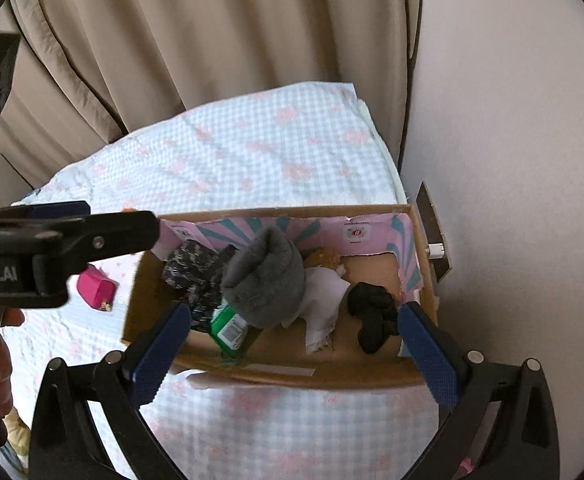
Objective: Organize soft objects
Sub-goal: 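Lift both tools toward the magenta pouch and orange pompom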
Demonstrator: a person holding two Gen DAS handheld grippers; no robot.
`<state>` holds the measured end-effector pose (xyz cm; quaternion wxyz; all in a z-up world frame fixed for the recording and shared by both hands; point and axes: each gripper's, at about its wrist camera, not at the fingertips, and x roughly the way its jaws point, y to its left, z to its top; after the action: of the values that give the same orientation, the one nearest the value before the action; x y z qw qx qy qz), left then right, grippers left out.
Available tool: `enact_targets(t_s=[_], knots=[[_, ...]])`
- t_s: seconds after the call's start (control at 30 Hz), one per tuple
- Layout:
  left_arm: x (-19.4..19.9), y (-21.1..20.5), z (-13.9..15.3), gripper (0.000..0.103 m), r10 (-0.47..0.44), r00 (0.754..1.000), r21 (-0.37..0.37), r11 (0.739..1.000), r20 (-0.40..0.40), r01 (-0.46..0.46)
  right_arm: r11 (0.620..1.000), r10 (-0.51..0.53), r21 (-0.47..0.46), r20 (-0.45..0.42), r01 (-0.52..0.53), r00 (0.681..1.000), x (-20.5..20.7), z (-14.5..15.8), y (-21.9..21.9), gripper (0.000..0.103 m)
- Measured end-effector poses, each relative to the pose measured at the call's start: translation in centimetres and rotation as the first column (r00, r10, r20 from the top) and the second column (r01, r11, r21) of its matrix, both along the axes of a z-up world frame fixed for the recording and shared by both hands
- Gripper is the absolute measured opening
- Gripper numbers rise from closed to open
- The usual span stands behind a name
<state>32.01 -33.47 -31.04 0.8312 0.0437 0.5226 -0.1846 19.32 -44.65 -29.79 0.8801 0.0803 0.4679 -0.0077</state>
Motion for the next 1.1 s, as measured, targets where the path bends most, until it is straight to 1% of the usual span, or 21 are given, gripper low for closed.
enact_targets(t_s=[0.2,0.33,0.43,0.53,0.6,0.7,0.8,0.93,1.03,1.1], knots=[[-2.8,3.3,4.4,0.102,0.001,0.998,-0.051,0.999,0.06,0.002,0.999,-0.008,-0.038,0.011,0.008,1.0,-2.4,3.5,1.7,0.103],[-5.3,6.4,8.0,0.102,0.009,0.993,-0.071,0.998,0.12,0.0,0.999,-0.008,-0.04,0.05,0.01,0.999,-4.3,6.7,3.0,0.103],[-7.4,9.2,10.5,0.102,0.018,0.986,-0.085,0.996,0.164,-0.004,1.0,-0.011,-0.017,0.074,0.013,0.997,-5.5,9.1,4.3,0.103],[-9.3,12.4,12.6,0.102,0.037,0.98,-0.102,0.995,0.195,-0.017,0.999,-0.027,-0.02,0.081,0.029,0.996,-6.5,11.2,6.2,0.103],[-10.6,14.8,13.8,0.102,0.046,0.975,-0.12,0.993,0.215,-0.021,0.999,-0.036,-0.03,0.108,0.04,0.993,-7.4,12.9,8.0,0.103],[-11.9,18.1,14.8,0.102,0.059,0.97,-0.129,0.991,0.236,-0.029,0.997,-0.047,-0.058,0.144,0.055,0.989,-8.2,14.7,10.5,0.103],[-12.6,21.5,15.1,0.102,0.08,0.97,-0.135,0.99,0.231,-0.049,0.994,-0.056,-0.079,0.18,0.071,0.982,-8.7,16.2,13.5,0.103],[-12.5,27.1,14.6,0.102,0.144,0.969,-0.173,0.979,0.202,-0.109,0.994,-0.053,-0.078,0.217,0.072,0.975,-8.4,17.5,17.7,0.103],[-11.6,30.9,13.6,0.102,0.2,0.966,-0.188,0.968,0.162,-0.169,0.997,-0.044,-0.057,0.222,0.058,0.974,-7.1,17.5,20.2,0.103],[-10.7,32.9,12.6,0.102,0.243,0.961,-0.184,0.958,0.129,-0.218,0.998,-0.039,-0.04,0.218,0.049,0.975,-5.8,17.1,21.8,0.103]])
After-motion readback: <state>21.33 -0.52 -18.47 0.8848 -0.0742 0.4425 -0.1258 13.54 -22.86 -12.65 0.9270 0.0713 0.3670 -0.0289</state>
